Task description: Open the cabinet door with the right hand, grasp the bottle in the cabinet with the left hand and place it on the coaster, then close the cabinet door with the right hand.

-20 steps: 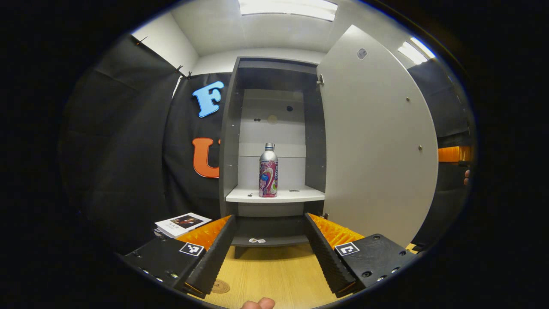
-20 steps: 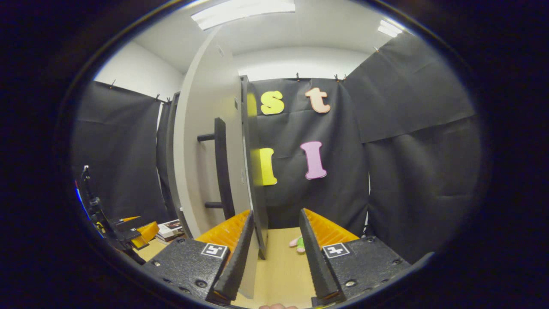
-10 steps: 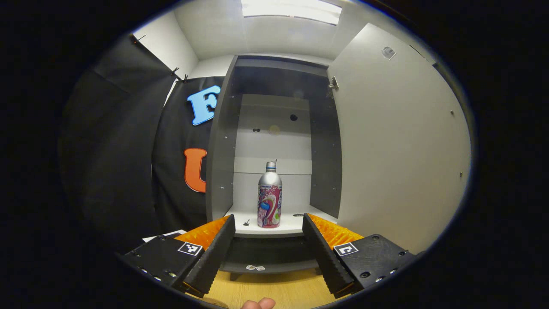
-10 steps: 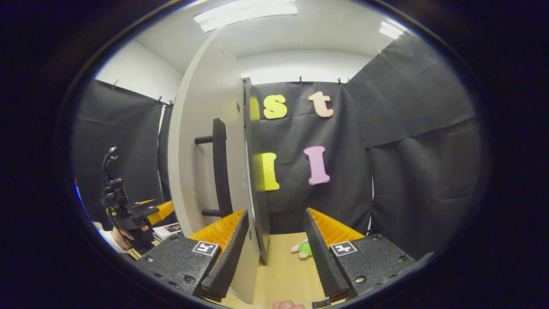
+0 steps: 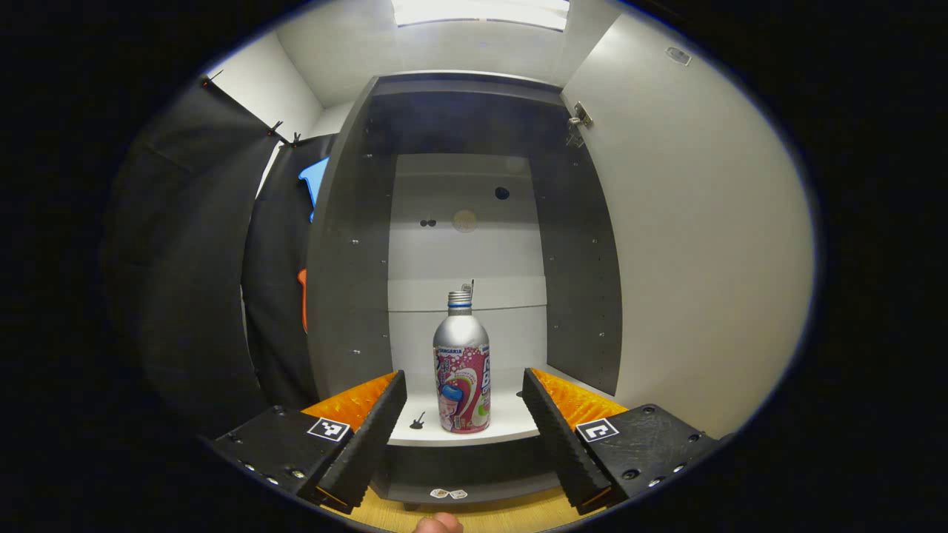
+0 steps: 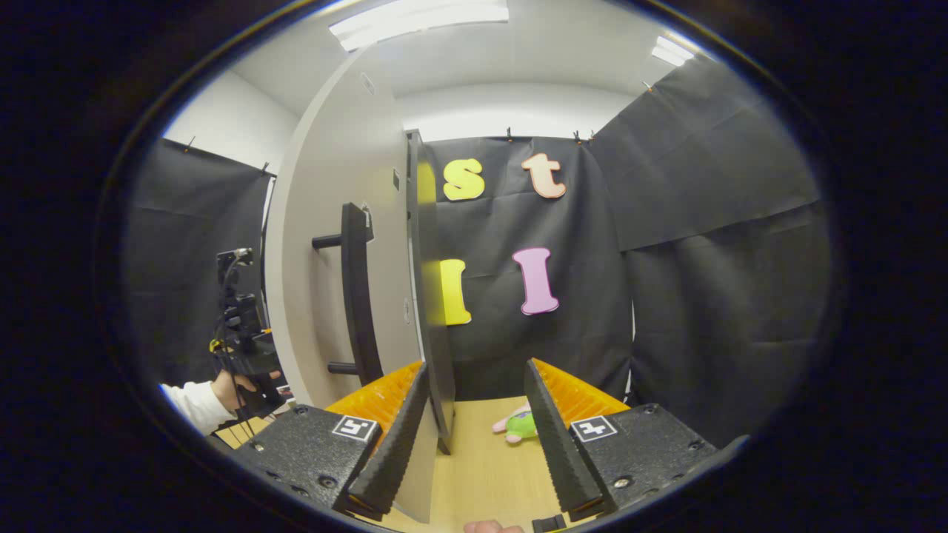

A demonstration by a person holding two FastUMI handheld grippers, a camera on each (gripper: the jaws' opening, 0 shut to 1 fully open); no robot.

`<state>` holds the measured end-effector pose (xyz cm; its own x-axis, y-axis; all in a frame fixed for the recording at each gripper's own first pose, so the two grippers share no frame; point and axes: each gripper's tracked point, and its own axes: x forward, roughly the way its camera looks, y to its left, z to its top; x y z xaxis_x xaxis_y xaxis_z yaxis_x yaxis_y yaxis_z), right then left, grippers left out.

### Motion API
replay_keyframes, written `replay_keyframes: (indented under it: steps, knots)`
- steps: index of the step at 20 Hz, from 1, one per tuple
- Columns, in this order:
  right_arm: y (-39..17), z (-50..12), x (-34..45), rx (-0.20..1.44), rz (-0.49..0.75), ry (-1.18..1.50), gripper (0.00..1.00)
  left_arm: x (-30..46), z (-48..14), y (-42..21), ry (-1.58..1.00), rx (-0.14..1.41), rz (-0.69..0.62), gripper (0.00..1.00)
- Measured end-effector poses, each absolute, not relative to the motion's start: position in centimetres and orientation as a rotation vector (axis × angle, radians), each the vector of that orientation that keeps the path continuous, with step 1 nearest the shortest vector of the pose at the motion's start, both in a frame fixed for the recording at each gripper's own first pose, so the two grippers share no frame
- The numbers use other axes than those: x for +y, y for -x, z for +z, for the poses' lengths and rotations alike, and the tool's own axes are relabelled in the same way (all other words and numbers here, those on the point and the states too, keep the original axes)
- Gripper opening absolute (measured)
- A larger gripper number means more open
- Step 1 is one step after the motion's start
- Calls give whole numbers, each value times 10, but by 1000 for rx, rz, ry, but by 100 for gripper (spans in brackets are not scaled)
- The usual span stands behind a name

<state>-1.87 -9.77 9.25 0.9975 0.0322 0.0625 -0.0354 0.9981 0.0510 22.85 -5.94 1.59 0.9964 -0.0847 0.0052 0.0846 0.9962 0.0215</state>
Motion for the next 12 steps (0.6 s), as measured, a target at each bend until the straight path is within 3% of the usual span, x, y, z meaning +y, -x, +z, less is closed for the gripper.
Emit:
replay_keyframes:
  steps: [3,4,5,12]
  knots:
    - [23,90,-107,-54,2,-61,81,-65,2,-260,-49,20,-76,95]
    - [26,88,-109,-51,-8,-64,81,-64,-3,-270,-52,23,-63,100]
    - [27,87,-113,-47,-19,-64,81,-62,-8,-280,-56,30,-53,96]
    - [40,83,-136,-29,-107,-45,81,-57,-28,-323,-42,47,-26,96]
